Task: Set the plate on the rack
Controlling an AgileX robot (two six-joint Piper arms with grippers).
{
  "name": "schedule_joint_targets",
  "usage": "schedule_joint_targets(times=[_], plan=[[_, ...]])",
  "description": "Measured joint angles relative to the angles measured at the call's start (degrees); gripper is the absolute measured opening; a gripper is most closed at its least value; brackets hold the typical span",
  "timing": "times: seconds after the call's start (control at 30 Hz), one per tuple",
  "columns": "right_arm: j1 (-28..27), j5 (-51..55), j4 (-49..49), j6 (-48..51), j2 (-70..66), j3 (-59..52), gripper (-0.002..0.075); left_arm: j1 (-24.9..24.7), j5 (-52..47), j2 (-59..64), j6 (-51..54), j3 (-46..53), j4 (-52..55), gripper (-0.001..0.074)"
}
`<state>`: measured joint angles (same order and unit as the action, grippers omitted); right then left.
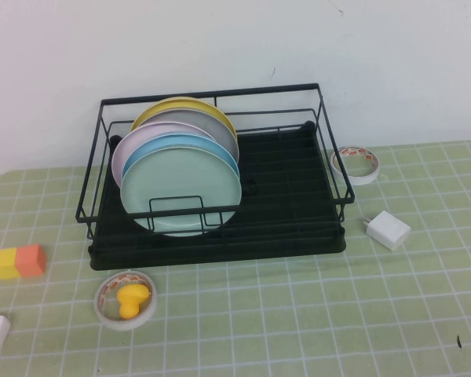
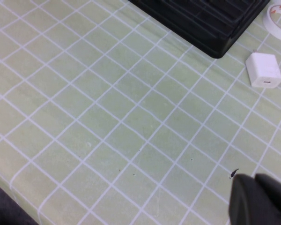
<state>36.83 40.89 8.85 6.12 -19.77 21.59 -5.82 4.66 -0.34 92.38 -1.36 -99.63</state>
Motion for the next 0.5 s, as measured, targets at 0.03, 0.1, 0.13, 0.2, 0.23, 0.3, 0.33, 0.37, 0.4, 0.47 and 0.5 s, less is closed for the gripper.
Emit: schedule_joint_targets(times=[0.03,0.1,0.13,0.2,0.23,0.3,0.33,0.37,0.4,0.47,0.5], plan=[[0.0,0.0,-0.02,0.0,0.0,0.0,-0.0001,0.0,0.41,-0.14,0.15,0.16,0.0,0.0],[0.0,0.0,-0.02,0.0,0.0,0.0,0.0,0.0,1.15,-0.24,0.23,0.18,0.0,0.0],[0.0,0.0,-0.02,0.0,0.0,0.0,-0.0001,0.0,1.28,-0.24,0.23,0.18,0.0,0.0],[0.0,0.0,-0.02,0.0,0.0,0.0,-0.0001,0.0,1.35,-0.24,0.23,0.18,0.0,0.0],[0.0,0.0,-0.02,0.0,0.0,0.0,-0.0001,0.0,1.35,-0.24,0.23,0.18,0.0,0.0],[0.0,0.0,-0.12,0.0,0.0,0.0,-0.0001,0.0,1.41,-0.24,0.28,0.18,0.0,0.0],[0.0,0.0,-0.12,0.0,0.0,0.0,-0.0001,0.0,1.41,-0.24,0.39,0.18,0.0,0.0],[0.0,0.0,-0.12,0.0,0.0,0.0,-0.0001,0.0,1.41,-0.24,0.38,0.18,0.0,0.0],[0.0,0.0,-0.12,0.0,0.0,0.0,-0.0001,0.0,1.41,-0.24,0.38,0.18,-0.1,0.0],[0.0,0.0,-0.12,0.0,0.0,0.0,-0.0001,0.0,1.41,-0.24,0.38,0.27,-0.1,0.0],[0.0,0.0,-0.12,0.0,0.0,0.0,-0.0001,0.0,1.41,-0.24,0.38,0.58,-0.1,0.0]])
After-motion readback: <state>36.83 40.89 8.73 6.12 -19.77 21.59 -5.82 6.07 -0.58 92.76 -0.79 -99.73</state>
